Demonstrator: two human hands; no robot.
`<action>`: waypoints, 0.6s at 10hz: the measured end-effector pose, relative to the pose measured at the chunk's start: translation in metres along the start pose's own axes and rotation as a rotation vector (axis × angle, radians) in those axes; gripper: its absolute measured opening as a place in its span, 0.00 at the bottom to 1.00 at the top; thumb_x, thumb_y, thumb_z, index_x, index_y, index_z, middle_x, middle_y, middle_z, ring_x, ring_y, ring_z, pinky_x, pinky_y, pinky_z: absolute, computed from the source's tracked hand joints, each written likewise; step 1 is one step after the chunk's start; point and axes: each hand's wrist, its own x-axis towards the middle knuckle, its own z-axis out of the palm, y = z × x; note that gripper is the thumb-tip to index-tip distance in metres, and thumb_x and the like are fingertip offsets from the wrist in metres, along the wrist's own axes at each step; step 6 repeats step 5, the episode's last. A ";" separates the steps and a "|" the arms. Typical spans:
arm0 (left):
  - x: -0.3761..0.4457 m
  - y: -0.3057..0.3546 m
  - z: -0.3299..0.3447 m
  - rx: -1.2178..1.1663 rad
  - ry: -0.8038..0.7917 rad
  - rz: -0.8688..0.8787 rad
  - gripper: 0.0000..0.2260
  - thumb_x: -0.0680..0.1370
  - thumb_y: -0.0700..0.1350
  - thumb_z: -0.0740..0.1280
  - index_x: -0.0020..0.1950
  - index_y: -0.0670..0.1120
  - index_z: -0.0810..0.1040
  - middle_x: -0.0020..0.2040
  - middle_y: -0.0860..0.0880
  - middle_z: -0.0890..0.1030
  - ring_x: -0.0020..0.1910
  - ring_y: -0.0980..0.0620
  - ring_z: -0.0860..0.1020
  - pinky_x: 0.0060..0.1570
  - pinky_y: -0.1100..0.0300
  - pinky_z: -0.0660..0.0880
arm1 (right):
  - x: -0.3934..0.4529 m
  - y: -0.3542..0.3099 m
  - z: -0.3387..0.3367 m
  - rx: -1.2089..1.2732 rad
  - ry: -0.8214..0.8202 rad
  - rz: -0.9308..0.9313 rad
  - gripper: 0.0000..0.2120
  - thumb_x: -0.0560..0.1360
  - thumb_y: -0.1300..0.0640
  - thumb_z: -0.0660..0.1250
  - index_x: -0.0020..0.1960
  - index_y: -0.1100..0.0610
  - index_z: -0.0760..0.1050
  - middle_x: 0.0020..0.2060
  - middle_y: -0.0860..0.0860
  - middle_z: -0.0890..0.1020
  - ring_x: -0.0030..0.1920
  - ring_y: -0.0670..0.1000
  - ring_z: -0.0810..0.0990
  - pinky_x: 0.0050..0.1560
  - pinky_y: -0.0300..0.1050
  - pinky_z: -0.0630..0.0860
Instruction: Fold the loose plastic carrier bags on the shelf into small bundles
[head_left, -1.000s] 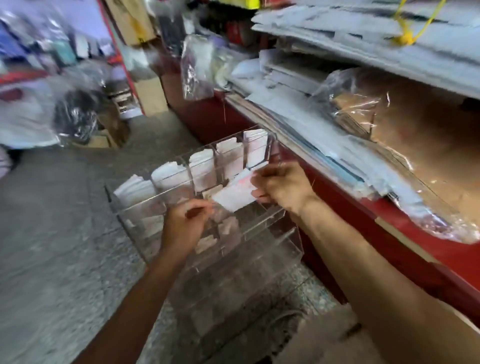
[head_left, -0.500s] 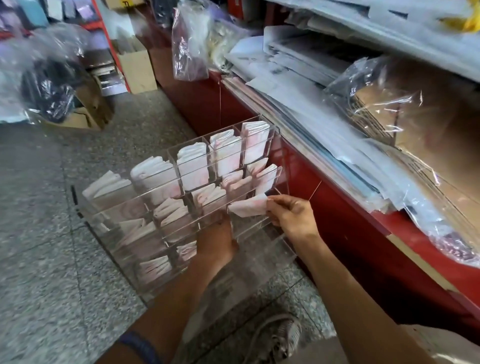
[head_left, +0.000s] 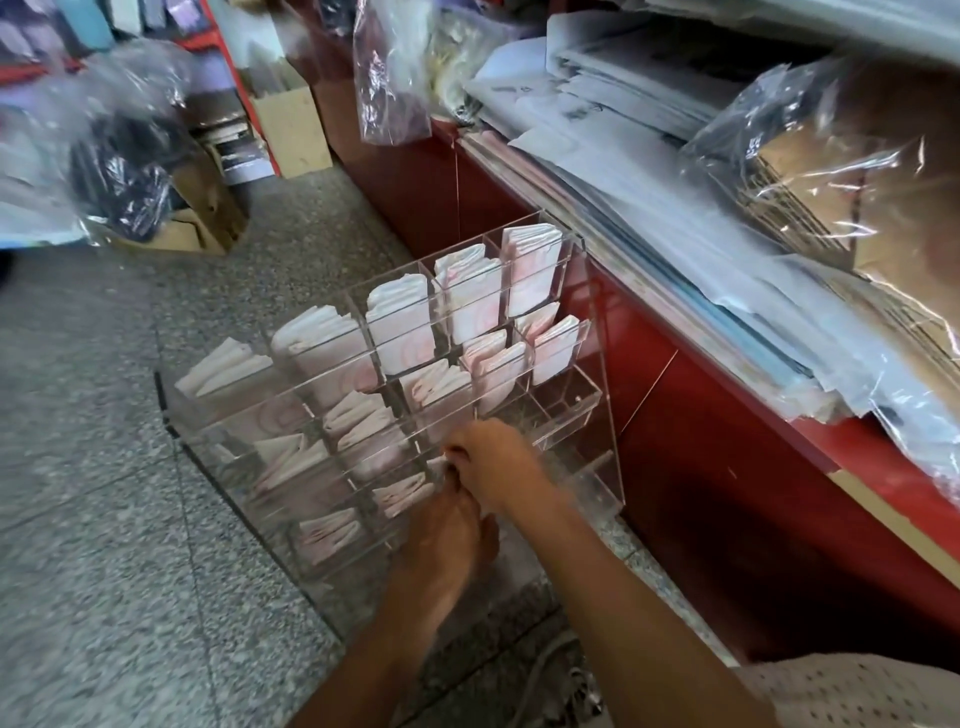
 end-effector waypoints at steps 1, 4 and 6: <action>-0.003 -0.001 -0.002 -0.052 -0.001 -0.005 0.16 0.78 0.48 0.60 0.64 0.45 0.74 0.52 0.47 0.82 0.46 0.49 0.80 0.40 0.60 0.74 | 0.000 -0.003 0.010 -0.004 -0.038 -0.014 0.13 0.75 0.62 0.63 0.57 0.53 0.80 0.50 0.54 0.83 0.50 0.58 0.82 0.50 0.49 0.79; -0.015 -0.005 -0.013 -0.099 0.153 0.051 0.23 0.77 0.45 0.65 0.72 0.54 0.67 0.70 0.53 0.71 0.64 0.48 0.71 0.56 0.53 0.74 | -0.034 0.031 0.010 -0.084 -0.165 -0.051 0.20 0.83 0.55 0.54 0.74 0.51 0.65 0.74 0.51 0.67 0.73 0.55 0.64 0.72 0.55 0.62; -0.025 -0.008 -0.018 -0.207 0.200 0.093 0.25 0.77 0.44 0.66 0.74 0.53 0.67 0.72 0.52 0.70 0.66 0.49 0.72 0.60 0.55 0.73 | -0.035 0.027 0.003 -0.083 -0.095 0.019 0.21 0.82 0.56 0.56 0.75 0.52 0.63 0.76 0.51 0.63 0.74 0.56 0.61 0.72 0.56 0.62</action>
